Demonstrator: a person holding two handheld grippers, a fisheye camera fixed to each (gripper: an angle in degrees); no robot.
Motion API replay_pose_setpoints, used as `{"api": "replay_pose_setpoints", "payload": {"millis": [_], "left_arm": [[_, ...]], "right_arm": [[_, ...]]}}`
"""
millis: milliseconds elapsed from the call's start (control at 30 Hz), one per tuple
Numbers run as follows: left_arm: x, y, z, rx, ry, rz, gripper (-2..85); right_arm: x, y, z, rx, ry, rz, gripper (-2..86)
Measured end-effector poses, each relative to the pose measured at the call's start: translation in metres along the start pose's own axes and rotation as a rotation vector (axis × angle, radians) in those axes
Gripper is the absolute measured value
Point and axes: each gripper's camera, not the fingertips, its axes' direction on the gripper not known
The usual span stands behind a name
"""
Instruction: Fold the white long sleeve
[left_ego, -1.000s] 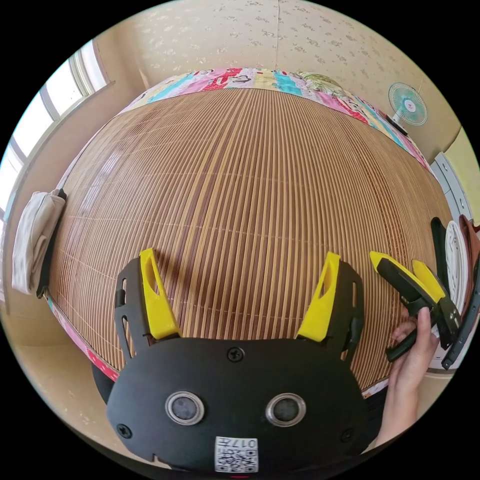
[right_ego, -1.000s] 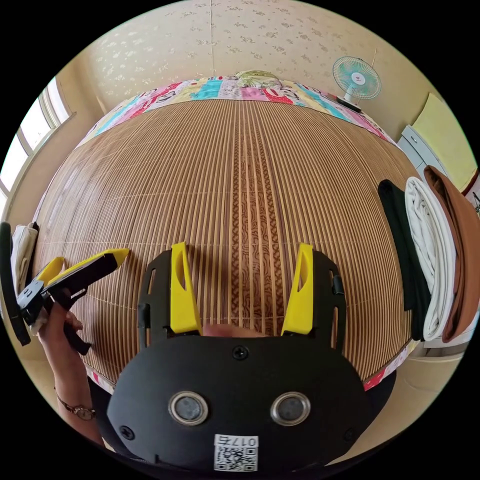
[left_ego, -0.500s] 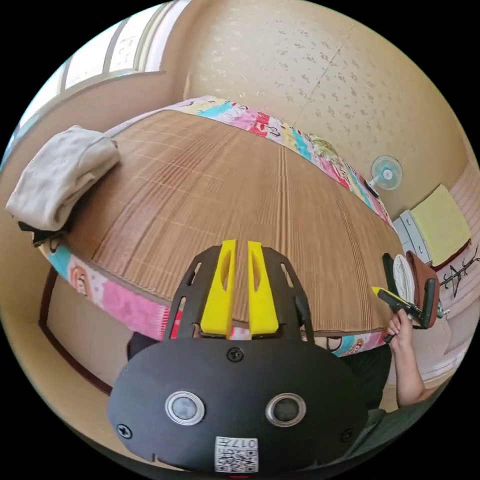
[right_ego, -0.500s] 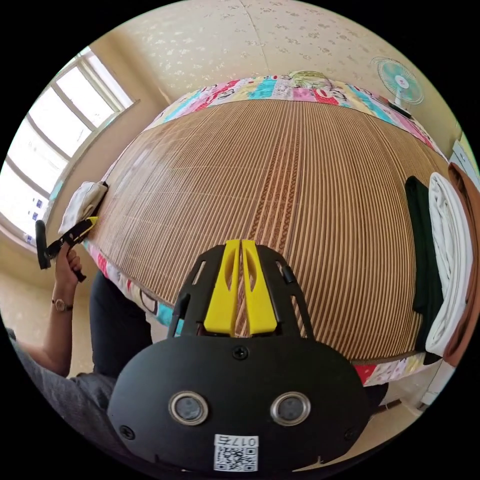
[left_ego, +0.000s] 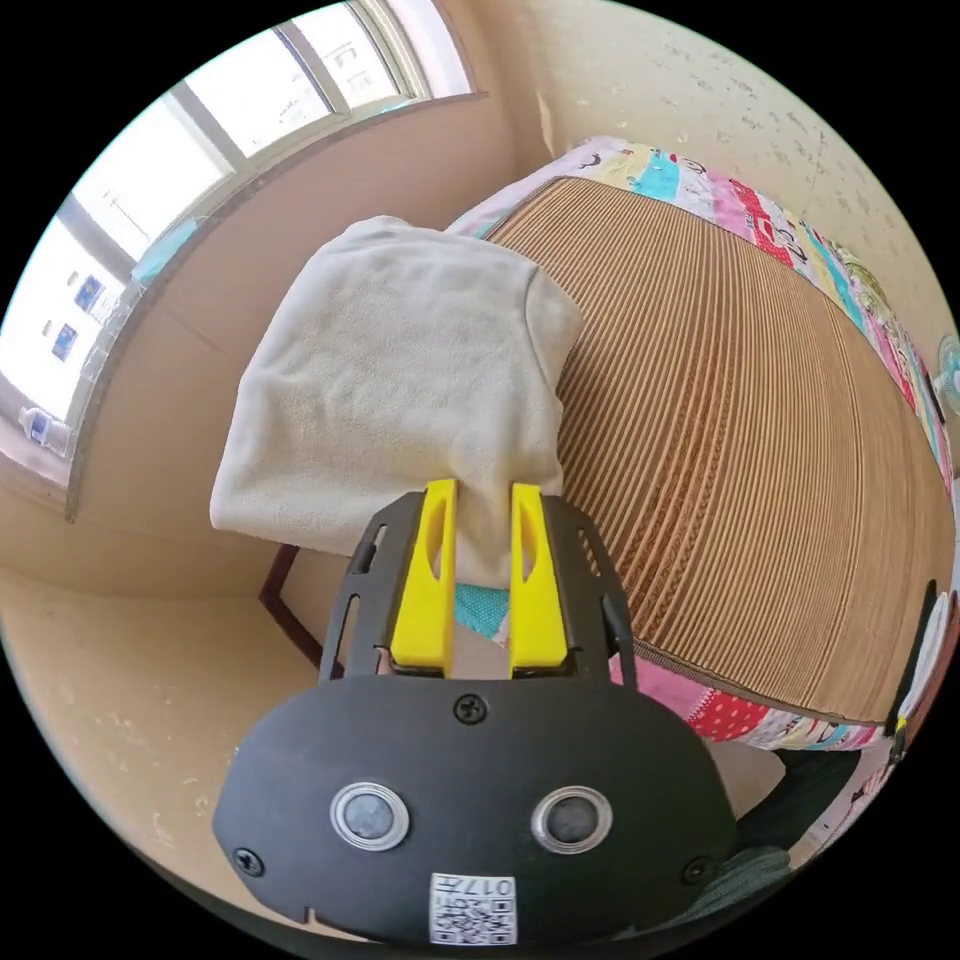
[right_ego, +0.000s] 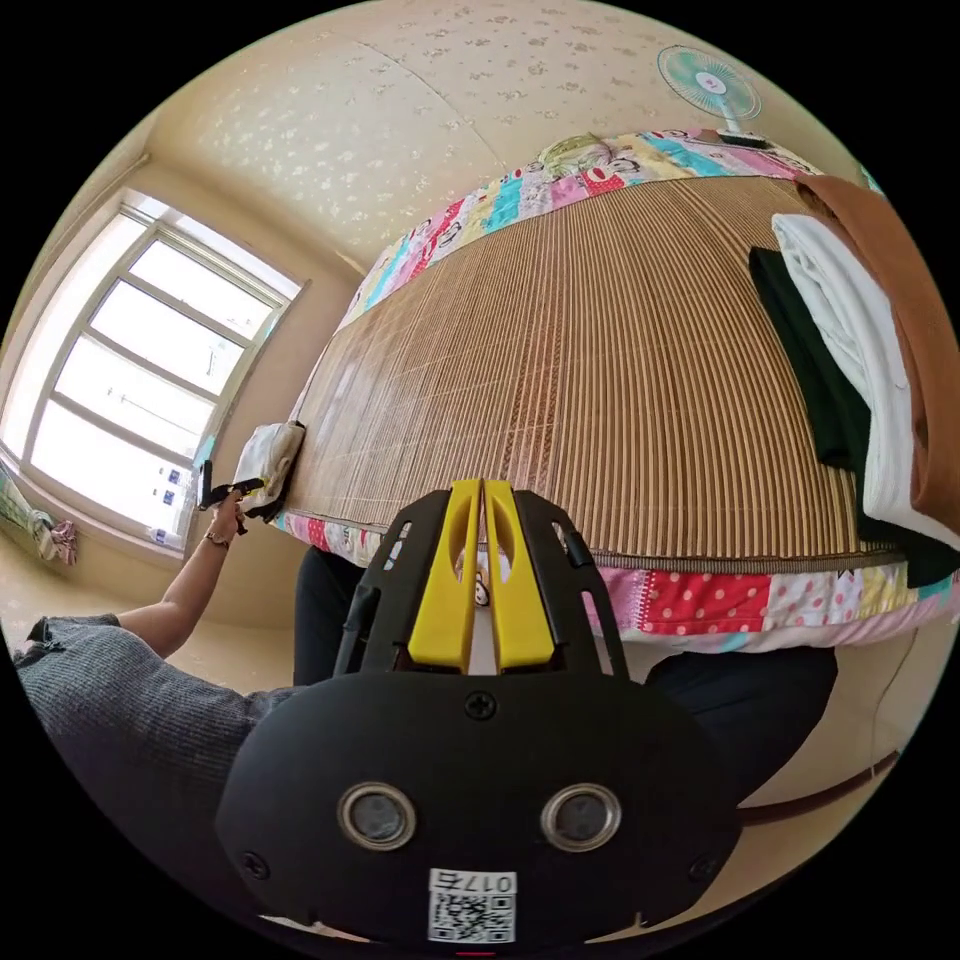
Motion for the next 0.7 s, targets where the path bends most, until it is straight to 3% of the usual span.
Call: {"api": "replay_pose_setpoints", "payload": {"millis": [167,233,367,500,567,633,700], "left_arm": [[-0.017,-0.029,-0.109,0.344,0.504,0.037,2.3],[0.021,-0.023,-0.164,0.504,0.694,0.232,2.2],[0.109,0.025,-0.199,0.583,0.918,0.601,2.2],[0.202,0.106,-0.143,0.434,1.138,0.786,2.0],[0.236,0.137,-0.094,0.268,1.163,0.753,2.0],[0.273,0.177,-0.020,-0.027,1.164,0.616,1.6],[0.293,0.207,0.012,-0.192,1.176,0.639,1.0]], "right_arm": [[0.034,0.019,-0.062,0.127,-0.029,-0.005,0.2],[0.045,0.021,-0.074,0.140,-0.061,-0.029,0.2],[0.057,0.019,-0.086,0.154,-0.069,-0.055,0.4],[0.070,0.025,-0.093,0.205,-0.122,-0.043,0.7],[0.085,0.033,-0.092,0.215,-0.156,-0.023,1.1],[0.096,0.039,-0.087,0.197,-0.153,-0.011,1.5],[0.106,0.043,-0.079,0.158,-0.153,-0.004,2.5]]}}
